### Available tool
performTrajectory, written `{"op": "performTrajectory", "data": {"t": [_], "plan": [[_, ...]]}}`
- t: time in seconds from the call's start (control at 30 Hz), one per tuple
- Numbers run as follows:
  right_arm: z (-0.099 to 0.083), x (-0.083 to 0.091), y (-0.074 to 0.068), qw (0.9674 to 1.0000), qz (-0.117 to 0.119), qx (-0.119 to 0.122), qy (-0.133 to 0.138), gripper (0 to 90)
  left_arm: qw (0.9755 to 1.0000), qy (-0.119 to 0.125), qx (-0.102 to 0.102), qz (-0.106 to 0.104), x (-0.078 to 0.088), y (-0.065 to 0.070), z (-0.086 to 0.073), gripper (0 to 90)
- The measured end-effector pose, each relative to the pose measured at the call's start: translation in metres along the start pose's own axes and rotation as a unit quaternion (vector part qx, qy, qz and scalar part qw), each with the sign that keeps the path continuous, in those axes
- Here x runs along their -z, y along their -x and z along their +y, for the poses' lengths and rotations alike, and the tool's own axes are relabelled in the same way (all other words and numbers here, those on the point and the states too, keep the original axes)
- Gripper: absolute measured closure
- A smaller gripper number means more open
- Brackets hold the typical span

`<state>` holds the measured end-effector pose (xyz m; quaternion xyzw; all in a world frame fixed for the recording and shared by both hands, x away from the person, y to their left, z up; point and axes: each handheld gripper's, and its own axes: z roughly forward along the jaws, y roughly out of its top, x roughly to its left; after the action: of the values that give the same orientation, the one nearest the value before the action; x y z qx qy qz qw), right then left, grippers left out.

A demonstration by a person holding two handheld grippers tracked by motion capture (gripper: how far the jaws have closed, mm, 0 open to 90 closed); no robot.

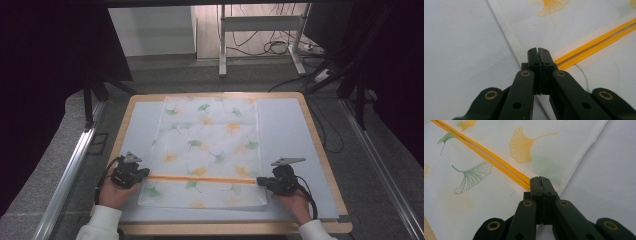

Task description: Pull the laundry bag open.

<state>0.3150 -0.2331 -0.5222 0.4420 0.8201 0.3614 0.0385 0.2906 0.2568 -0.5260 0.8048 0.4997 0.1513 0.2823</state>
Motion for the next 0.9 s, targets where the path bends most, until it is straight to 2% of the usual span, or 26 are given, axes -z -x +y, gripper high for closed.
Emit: {"op": "performTrajectory", "data": {"t": [0.1, 0.33, 0.53, 0.67, 0.9], "plan": [[0.000, 0.000, 0.000, 1.0000, 0.000, 0.000, 0.000, 89.9, 0.9999, 0.002, 0.007, -0.007, 0.000, -0.003, -0.001, 90.0], [0.000, 0.000, 0.000, 1.0000, 0.001, -0.001, 0.000, 89.9, 1.0000, 0.000, 0.003, -0.006, 0.000, -0.002, -0.001, 90.0], [0.000, 0.000, 0.001, 1.0000, 0.001, 0.001, 0.001, 89.8, 0.9999, 0.004, -0.012, -0.011, -0.003, 0.004, 0.002, 90.0], [-0.001, 0.000, 0.000, 1.0000, -0.001, 0.002, 0.003, 89.8, 0.9993, 0.017, -0.029, -0.015, -0.002, 0.007, 0.002, 86.2], [-0.001, 0.001, -0.002, 0.9999, -0.004, 0.011, 0.006, 88.2, 0.9986, 0.041, -0.021, -0.025, 0.000, 0.008, 0.003, 76.3]]}}
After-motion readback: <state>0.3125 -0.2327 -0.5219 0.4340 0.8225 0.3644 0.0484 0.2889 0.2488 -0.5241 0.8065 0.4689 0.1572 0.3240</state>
